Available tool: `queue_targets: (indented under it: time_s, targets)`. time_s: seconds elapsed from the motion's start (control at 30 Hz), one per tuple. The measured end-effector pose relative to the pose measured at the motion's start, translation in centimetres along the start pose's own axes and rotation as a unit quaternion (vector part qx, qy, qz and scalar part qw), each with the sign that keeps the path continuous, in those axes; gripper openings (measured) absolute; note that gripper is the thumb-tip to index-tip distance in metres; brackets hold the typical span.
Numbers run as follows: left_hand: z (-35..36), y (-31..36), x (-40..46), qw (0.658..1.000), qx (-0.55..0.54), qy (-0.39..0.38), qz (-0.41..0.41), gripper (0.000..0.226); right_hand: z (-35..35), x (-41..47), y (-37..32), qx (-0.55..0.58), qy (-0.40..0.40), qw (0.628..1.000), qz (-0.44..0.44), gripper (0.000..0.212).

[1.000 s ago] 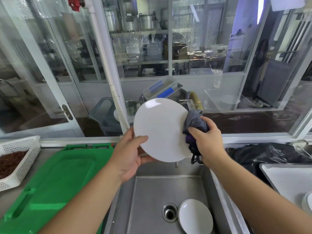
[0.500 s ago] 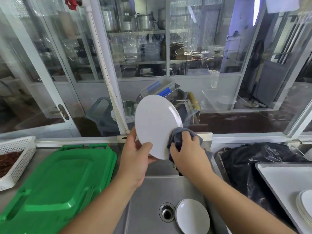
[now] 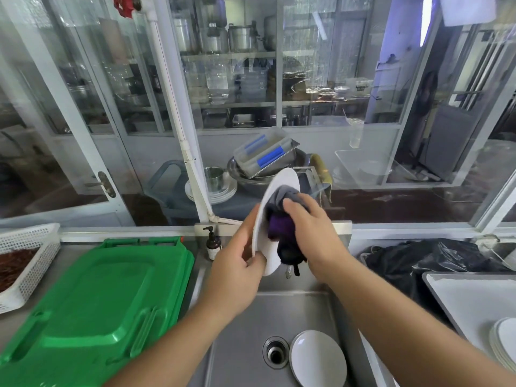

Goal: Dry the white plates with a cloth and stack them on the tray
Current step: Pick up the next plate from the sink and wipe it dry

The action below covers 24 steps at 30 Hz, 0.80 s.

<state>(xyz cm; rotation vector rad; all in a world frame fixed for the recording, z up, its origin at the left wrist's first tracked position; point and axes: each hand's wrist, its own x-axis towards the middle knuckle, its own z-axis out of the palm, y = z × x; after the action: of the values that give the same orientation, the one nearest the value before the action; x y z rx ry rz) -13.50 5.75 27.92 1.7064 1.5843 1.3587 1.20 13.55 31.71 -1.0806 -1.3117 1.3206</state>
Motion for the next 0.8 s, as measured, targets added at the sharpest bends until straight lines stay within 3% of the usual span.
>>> queue_targets:
  time_s: [0.07,0.13,0.23,0.43,0.57,0.67,0.8]
  targets:
    - [-0.1,-0.4,-0.6,0.999,0.052,-0.012,-0.001,0.082,-0.6,0.7,-0.8,0.134,0.007,0.989,0.06,0.018]
    - [-0.4,-0.4,-0.8,0.992,0.12,-0.028,0.032,0.082,-1.6,1.2,-1.1,0.23,-0.009,0.966,0.121,0.036]
    - [-1.0,0.1,-0.5,0.966,0.225,-0.061,0.112,0.097,-2.6,1.0,-0.6,0.271,-0.056,0.948,0.158,0.065]
    - [-0.5,0.0,-0.1,0.882,0.416,-0.097,0.2,0.095,-2.8,0.0,2.1,0.307,-0.025,0.934,0.183,0.033]
    - [0.1,-0.7,-0.6,0.836,0.479,-0.063,0.259,0.091,-3.4,-0.9,4.2,0.348,-0.01,0.921,0.175,0.041]
    - [0.6,-0.9,-1.2,0.822,0.503,-0.048,0.261,0.093,-3.9,-1.4,5.0,0.369,-0.007,0.915,0.161,0.048]
    - [0.7,-0.7,-1.3,0.835,0.479,-0.053,0.267,0.075,-4.7,-1.3,5.6,0.386,-0.007,0.91,0.15,0.05]
